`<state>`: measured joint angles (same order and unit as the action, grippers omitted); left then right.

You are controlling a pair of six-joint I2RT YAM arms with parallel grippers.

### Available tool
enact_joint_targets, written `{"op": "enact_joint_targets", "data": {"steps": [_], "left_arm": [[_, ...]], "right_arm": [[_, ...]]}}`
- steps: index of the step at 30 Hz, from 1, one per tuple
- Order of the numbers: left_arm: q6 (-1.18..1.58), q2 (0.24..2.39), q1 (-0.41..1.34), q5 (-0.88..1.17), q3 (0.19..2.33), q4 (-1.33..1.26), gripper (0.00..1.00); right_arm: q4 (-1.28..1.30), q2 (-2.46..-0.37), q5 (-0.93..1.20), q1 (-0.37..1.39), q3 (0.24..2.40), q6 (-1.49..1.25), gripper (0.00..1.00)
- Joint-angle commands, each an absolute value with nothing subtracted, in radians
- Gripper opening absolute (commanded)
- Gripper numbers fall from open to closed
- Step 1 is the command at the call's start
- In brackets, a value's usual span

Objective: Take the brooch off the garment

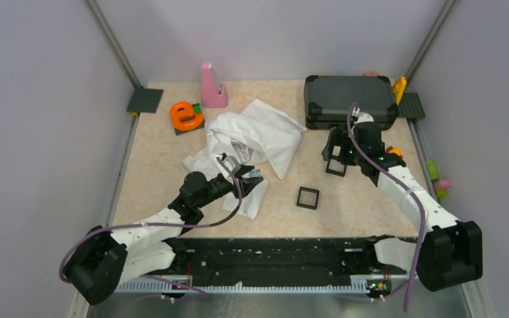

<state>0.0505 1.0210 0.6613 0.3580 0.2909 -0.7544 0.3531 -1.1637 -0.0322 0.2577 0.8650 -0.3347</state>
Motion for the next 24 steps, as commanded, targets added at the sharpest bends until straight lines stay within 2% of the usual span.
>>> {"op": "enact_joint_targets", "data": {"steps": [1,9,12,16,24], "left_arm": [[0.056,1.047,0.663,0.413,0.325,-0.867,0.25],[0.037,1.079,0.664,0.435,0.273,-0.945,0.26],[0.027,1.09,0.663,0.44,0.258,-0.968,0.26],[0.035,1.102,0.664,0.445,0.249,-0.994,0.26],[0.041,1.086,0.664,0.453,0.231,-1.002,0.25]], "right_arm": [[0.329,-1.141,0.119,0.241,0.765,-0.41,0.99],[0.342,-1.158,0.059,0.354,0.709,-0.503,0.99],[0.389,-1.192,-0.081,0.43,0.742,-0.521,0.99],[0.407,-1.236,-0.213,0.406,0.815,-0.528,0.99],[0.426,-1.42,-0.136,0.283,0.957,-0.442,0.99]]}}
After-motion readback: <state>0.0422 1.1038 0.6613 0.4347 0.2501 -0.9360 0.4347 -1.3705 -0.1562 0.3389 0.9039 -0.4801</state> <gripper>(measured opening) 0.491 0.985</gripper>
